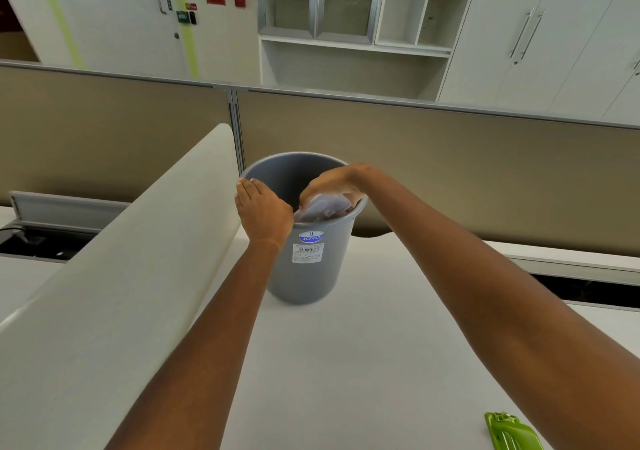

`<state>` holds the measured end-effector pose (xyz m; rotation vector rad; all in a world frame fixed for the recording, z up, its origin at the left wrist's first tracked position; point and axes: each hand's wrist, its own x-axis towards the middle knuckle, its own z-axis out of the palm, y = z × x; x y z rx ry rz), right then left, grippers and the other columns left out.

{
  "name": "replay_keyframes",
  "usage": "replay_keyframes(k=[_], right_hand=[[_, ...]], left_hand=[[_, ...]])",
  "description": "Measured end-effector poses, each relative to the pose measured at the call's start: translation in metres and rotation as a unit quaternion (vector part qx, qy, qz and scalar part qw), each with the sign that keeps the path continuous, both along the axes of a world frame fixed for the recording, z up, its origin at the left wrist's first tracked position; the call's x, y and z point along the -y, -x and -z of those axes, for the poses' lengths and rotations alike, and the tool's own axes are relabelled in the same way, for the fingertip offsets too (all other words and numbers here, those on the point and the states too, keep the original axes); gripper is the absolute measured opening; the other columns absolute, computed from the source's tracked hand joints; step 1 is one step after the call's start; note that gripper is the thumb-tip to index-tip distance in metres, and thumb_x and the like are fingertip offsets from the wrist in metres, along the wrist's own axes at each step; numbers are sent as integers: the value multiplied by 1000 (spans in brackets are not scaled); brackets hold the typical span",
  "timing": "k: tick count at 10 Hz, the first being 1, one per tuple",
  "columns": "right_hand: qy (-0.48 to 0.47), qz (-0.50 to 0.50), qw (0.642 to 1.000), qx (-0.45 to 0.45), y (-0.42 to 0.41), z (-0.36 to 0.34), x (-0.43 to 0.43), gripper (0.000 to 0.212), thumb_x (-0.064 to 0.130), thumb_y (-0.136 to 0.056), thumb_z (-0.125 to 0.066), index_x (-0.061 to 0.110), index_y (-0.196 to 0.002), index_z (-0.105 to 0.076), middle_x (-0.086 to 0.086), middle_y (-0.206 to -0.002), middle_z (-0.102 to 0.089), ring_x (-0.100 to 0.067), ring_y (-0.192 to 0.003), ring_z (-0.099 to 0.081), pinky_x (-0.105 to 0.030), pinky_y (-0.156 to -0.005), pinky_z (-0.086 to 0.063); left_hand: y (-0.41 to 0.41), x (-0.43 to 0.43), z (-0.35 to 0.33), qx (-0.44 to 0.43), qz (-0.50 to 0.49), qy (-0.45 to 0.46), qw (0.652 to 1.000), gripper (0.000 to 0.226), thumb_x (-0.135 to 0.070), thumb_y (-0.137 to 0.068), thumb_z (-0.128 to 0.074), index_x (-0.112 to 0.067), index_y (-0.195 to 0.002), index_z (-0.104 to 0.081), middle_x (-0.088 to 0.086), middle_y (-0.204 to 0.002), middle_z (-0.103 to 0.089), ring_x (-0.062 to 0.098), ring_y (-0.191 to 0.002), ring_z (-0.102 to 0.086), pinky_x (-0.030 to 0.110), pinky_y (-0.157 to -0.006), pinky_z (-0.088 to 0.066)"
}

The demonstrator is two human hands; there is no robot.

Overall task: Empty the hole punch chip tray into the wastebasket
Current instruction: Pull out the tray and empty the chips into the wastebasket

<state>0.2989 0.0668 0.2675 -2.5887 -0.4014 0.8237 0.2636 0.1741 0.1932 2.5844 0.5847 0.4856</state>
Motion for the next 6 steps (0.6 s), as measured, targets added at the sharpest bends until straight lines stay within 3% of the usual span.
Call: replay_keyframes(k=[1,2,3,4,5,6], right_hand=[[-65,36,997,-2,-7,-11,13,44,25,-91,-50,4,-130,-48,-20,-132,-49,-35,-122,-48,-38,-100,-42],[-192,135,971,-45,-16,-10,26,42,31,-83,-57,13,-119,-46,-14,-115,-53,-27,-98,-57,-31,-71,-50],[-278,165,941,-102,-23,-5,35,29,31,-84,-51,15,-109,-50,-12,-98,-60,-23,-78,-62,-28,-59,-48],[-326,179,916,-150,-23,-2,40,18,31,-85,-48,17,-95,-53,-11,-91,-62,-24,-78,-63,-28,-61,-48],[-324,182,915,-158,-21,-3,39,18,32,-85,-48,17,-93,-54,-12,-90,-63,-23,-78,-63,-29,-66,-47],[-288,178,934,-118,-16,-4,34,33,32,-83,-52,13,-110,-52,-12,-99,-61,-23,-77,-61,-26,-57,-49]], left_hand=[[1,0,1,1,1,-3,1000,57,-17,-96,-40,2,-144,-16,21,-154,-18,34,-143,-15,39,-118,-14],[1,0,2,2,-2,-5,1000,56,-18,-96,-40,1,-144,-17,20,-154,-19,34,-143,-16,39,-118,-15],[1,1,2,6,-5,0,1000,56,-17,-96,-40,1,-144,-18,20,-154,-19,34,-143,-16,39,-118,-14],[0,2,1,9,-6,3,1000,56,-16,-95,-40,1,-144,-19,20,-154,-19,34,-143,-15,39,-118,-14],[1,2,2,4,-6,2,1000,56,-17,-96,-40,1,-144,-18,20,-154,-18,34,-143,-15,40,-118,-14],[1,2,2,6,-6,2,1000,56,-17,-96,-40,1,-144,-18,20,-154,-18,34,-143,-15,40,-118,-14]])
